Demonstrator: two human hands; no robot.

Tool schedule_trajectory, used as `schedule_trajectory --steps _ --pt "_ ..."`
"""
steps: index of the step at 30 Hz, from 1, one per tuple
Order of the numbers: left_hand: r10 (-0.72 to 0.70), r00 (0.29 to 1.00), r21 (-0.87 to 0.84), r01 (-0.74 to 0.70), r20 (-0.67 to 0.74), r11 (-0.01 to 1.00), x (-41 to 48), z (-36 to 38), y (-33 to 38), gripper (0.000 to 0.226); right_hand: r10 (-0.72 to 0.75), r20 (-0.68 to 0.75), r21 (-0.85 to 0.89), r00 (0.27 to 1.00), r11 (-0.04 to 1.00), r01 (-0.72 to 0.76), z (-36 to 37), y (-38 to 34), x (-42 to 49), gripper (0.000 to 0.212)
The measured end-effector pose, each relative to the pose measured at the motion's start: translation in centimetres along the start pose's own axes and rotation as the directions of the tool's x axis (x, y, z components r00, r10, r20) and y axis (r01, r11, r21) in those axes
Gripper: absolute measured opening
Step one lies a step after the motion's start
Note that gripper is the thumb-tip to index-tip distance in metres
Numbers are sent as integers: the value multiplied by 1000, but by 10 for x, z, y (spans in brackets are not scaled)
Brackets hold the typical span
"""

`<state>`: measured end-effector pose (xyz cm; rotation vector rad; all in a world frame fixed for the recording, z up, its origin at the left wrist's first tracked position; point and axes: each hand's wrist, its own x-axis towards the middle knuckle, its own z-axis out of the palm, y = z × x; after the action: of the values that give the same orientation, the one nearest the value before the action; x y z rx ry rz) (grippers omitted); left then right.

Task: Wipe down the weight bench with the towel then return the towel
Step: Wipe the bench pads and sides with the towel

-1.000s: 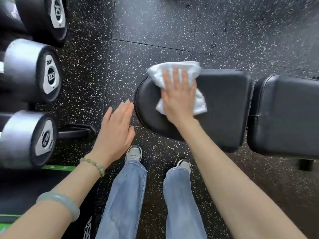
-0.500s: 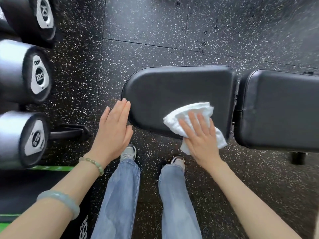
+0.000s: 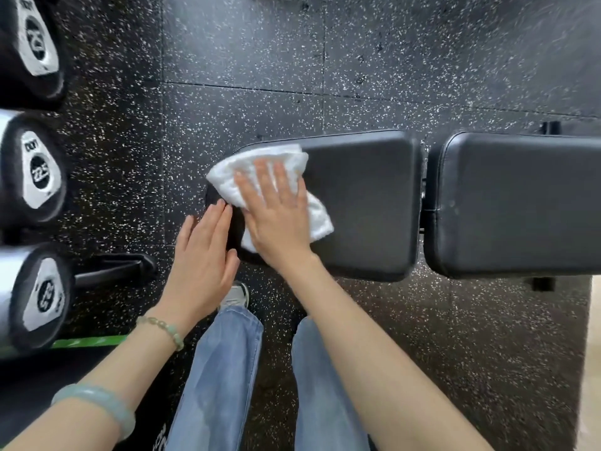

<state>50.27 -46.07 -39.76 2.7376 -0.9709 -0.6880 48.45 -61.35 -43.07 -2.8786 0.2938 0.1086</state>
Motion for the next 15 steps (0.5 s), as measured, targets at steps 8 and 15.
schedule_trajectory --steps 8,15 --pt "54 998 -1 -54 10 999 17 -26 5 61 194 -5 -83 981 978 -194 -34 129 48 46" --pt "-71 997 18 71 16 997 45 -24 30 62 235 182 -153 955 966 -209 -59 122 91 48"
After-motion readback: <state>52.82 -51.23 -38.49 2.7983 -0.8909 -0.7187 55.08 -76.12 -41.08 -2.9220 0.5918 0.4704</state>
